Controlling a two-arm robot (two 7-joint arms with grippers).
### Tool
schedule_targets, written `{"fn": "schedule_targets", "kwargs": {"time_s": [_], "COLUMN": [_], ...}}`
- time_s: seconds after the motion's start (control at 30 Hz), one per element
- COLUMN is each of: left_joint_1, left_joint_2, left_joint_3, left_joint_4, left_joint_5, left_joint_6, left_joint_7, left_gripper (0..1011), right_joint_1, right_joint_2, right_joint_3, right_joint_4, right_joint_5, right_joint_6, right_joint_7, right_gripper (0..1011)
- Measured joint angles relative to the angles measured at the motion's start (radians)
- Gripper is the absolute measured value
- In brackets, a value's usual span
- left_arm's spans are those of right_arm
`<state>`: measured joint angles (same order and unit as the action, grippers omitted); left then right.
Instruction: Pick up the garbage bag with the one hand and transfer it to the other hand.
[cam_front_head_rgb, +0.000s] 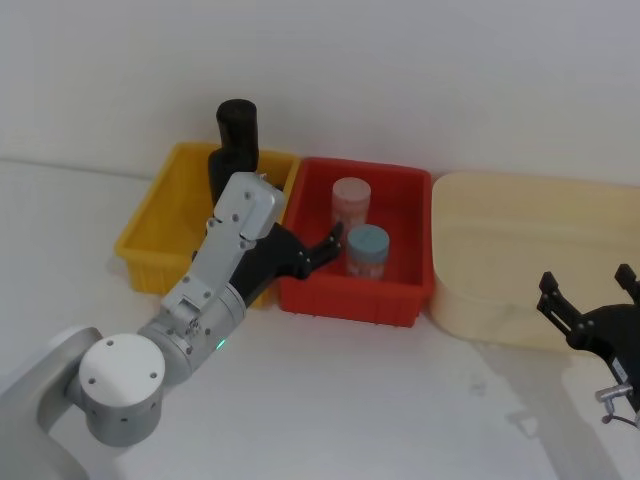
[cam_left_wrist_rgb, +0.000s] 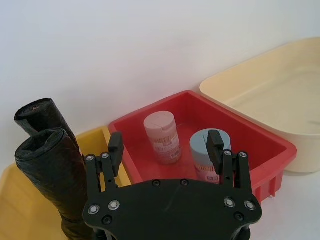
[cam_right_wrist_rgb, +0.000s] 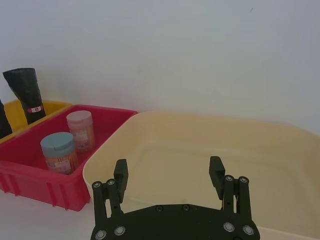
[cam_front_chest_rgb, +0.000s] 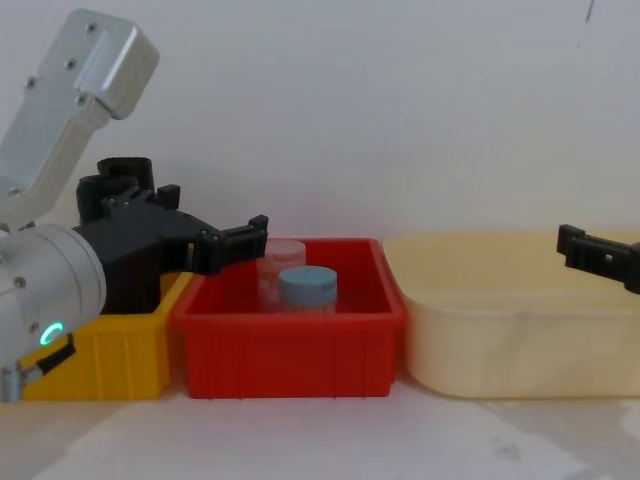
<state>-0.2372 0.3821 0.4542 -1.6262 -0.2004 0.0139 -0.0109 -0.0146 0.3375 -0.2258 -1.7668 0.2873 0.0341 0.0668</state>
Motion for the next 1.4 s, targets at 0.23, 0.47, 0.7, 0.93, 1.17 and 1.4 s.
{"fn": "schedule_targets", "kwargs": {"time_s": [0.23, 0.47, 0.7, 0.93, 1.17, 1.4], "left_joint_1": [0.0, 0.0, 0.0, 0.0, 0.0, 0.0], "left_joint_2": [0.0, 0.0, 0.0, 0.0, 0.0, 0.0], "left_joint_3": [0.0, 0.0, 0.0, 0.0, 0.0, 0.0], "left_joint_4": [0.0, 0.0, 0.0, 0.0, 0.0, 0.0], "left_joint_5": [0.0, 0.0, 0.0, 0.0, 0.0, 0.0], "left_joint_6": [0.0, 0.0, 0.0, 0.0, 0.0, 0.0], "left_joint_7": [0.0, 0.0, 0.0, 0.0, 0.0, 0.0], "left_gripper": [1001, 1001, 1001, 1001, 1001, 1001], "right_joint_1": [0.0, 0.0, 0.0, 0.0, 0.0, 0.0], "right_joint_2": [0.0, 0.0, 0.0, 0.0, 0.0, 0.0], "right_joint_3": [0.0, 0.0, 0.0, 0.0, 0.0, 0.0], "right_joint_4": [0.0, 0.0, 0.0, 0.0, 0.0, 0.0], "right_joint_5": [0.0, 0.0, 0.0, 0.0, 0.0, 0.0], "right_joint_6": [0.0, 0.0, 0.0, 0.0, 0.0, 0.0], "right_joint_7": [0.0, 0.0, 0.0, 0.0, 0.0, 0.0], "right_gripper": [1001, 1001, 1001, 1001, 1001, 1001]}}
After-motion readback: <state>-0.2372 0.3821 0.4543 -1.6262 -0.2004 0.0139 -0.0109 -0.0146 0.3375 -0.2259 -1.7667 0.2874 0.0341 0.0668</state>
